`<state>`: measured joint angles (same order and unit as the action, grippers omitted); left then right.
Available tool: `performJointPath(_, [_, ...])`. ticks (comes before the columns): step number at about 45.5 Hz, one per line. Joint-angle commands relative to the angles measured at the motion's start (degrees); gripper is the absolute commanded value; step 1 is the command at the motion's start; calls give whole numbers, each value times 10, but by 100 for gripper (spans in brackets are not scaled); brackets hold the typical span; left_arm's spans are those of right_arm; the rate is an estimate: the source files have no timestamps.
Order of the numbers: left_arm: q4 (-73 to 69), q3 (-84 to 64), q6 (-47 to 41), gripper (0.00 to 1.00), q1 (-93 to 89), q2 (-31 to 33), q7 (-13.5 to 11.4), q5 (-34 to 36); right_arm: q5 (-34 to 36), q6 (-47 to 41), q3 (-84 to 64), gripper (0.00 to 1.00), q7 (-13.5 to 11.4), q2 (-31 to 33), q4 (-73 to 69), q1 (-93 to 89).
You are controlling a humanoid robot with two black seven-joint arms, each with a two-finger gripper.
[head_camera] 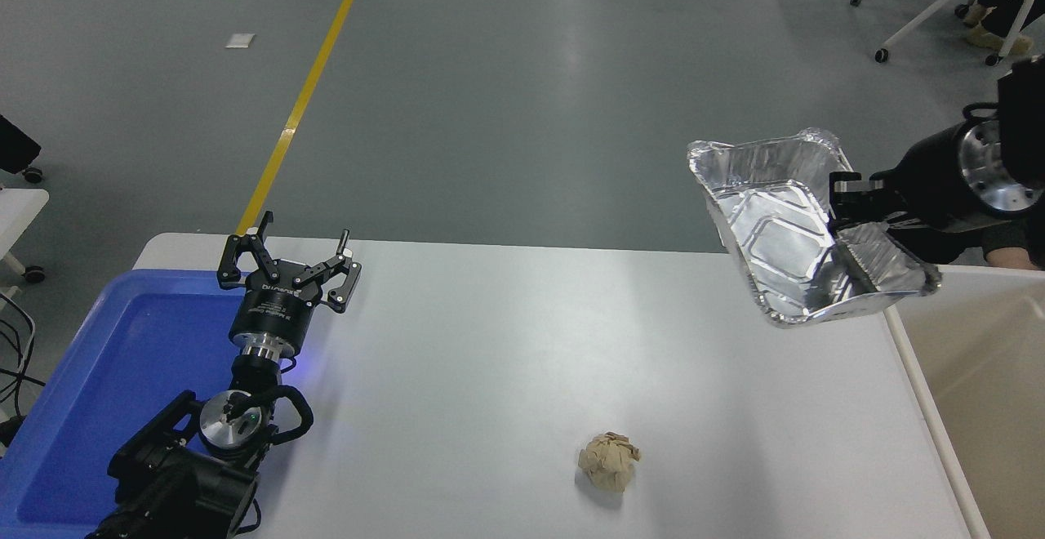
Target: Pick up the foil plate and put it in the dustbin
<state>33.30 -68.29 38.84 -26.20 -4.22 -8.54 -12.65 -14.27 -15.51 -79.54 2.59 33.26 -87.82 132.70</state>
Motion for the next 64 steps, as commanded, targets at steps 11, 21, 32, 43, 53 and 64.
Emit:
performJointPath(11, [0, 1, 0, 99, 0, 0, 0, 1, 13, 108, 0, 0, -1, 149, 209, -198])
performJointPath(21, [0, 1, 0, 99, 0, 0, 0, 1, 99, 260, 129, 0, 0, 210, 276, -402])
performJointPath(32, [0, 1, 0, 99, -1, 0, 0, 1, 142, 365, 343, 0, 0, 230, 384, -682])
performJointPath(43, [0, 1, -1, 99, -1, 0, 0, 1, 139, 366, 563, 0, 0, 154, 523, -903])
performJointPath(53, [0, 1, -1, 99, -1, 0, 0, 0, 141, 349, 658, 0, 0, 12, 767, -1009])
performJointPath(64, [0, 0, 0, 99, -1, 0, 0, 0, 142, 327, 713, 0, -14, -54, 852, -1031])
